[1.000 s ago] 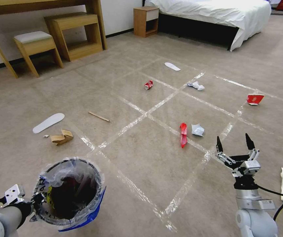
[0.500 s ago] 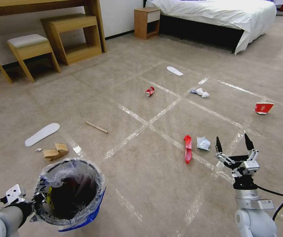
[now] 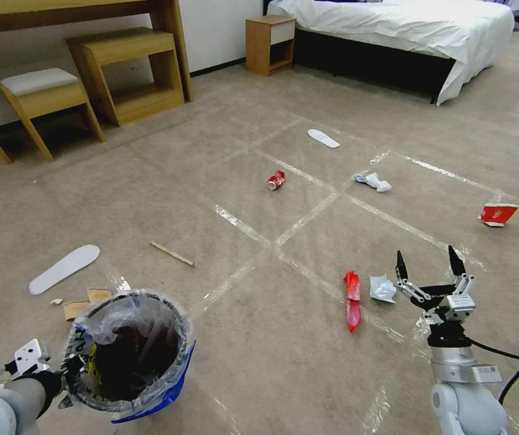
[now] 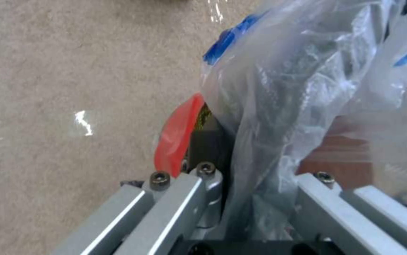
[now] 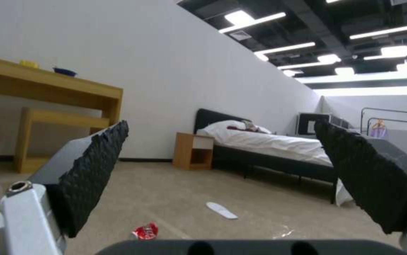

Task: Pick up the trash bin and place the garbage on the floor into it.

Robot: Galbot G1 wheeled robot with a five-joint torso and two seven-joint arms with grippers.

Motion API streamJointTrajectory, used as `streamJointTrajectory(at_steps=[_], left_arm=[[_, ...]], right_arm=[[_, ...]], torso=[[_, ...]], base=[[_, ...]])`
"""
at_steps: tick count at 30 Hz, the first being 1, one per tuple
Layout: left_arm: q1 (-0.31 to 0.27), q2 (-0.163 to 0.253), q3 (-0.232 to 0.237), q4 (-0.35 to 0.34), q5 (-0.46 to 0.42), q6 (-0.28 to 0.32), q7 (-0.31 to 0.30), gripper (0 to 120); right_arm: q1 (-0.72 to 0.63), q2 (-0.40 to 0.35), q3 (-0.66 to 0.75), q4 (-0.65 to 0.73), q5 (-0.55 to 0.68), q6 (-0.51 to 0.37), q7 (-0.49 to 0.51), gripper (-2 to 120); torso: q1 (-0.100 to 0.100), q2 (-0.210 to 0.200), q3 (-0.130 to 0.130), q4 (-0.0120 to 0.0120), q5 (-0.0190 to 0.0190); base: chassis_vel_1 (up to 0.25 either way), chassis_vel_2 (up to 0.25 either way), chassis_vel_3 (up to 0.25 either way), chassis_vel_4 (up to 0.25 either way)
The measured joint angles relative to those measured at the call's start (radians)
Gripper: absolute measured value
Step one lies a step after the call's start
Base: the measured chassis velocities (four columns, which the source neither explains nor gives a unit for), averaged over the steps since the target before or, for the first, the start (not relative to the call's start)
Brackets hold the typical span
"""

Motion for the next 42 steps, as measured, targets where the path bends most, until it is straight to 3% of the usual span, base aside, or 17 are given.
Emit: streamJointTrajectory(at_steps=[18,42], left_arm=[[0.002,0.004,0.006,0.001,0.005,0.0,0.0,0],[0.001,-0.003,0.021,-0.003,0.019,0.0,0.004,0]], right_arm=[[-0.005,0.0,0.007,0.009,0.0,0.0,0.001,100],[-0.006,0.001,0.005,0.009,-0.014,0.005,-0.002,100]], torso=[[0.0,0.0,0.0,0.0001,0.0001],[0.0,0.0,0.0,0.0,0.0001]], base=[[-0.054,0.059,0.049,-0.054],[-0.136,0.132,0.136,-0.135]])
